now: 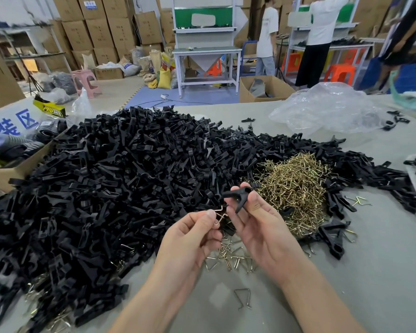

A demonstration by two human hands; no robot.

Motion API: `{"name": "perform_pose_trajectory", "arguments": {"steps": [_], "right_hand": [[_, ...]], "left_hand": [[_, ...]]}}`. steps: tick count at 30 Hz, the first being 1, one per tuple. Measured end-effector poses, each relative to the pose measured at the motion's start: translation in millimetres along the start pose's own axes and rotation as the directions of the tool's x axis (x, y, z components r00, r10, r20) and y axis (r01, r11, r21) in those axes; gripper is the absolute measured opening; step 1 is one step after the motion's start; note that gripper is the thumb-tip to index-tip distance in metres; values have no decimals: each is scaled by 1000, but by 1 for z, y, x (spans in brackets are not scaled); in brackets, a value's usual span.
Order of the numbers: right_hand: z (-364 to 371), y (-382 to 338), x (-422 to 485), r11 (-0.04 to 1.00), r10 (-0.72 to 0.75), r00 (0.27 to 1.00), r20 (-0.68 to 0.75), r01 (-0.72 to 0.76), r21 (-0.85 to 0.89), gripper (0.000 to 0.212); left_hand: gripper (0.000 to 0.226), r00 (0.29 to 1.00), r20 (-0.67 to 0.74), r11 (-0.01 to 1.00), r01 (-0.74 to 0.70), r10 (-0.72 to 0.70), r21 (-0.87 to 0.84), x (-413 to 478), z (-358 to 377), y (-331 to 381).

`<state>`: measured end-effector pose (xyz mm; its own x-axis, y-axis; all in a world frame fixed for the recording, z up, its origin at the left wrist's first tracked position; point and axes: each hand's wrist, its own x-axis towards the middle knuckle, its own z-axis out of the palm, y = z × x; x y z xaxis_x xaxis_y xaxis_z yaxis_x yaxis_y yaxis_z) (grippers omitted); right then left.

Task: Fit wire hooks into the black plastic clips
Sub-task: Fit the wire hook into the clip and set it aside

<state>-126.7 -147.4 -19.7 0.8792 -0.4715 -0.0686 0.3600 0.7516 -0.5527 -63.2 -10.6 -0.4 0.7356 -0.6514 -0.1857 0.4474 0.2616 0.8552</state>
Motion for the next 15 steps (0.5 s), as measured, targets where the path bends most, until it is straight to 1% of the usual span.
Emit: {"name": "perform_pose_trajectory", "arguments": {"steps": [3,7,11,15], "right_hand": [[1,1,-1,998,4,1000,9,-3,-55,31],[6,8,-3,982,-14,997,78,28,-186,28],[7,11,-3,964,-43,993,113,70,-255,25],[6,14,-2,930,-90,982,165,142,-340,18]], "left_hand": [[12,1000,12,1000,8,-8,3,0,1,-2],[14,1000,7,1000,4,-4,5,1,0,-4],[15,999,-34,1000,5,-4,23,2,-3,-7],[14,996,-92,1000,10,-8,18,3,-2,-8]]}}
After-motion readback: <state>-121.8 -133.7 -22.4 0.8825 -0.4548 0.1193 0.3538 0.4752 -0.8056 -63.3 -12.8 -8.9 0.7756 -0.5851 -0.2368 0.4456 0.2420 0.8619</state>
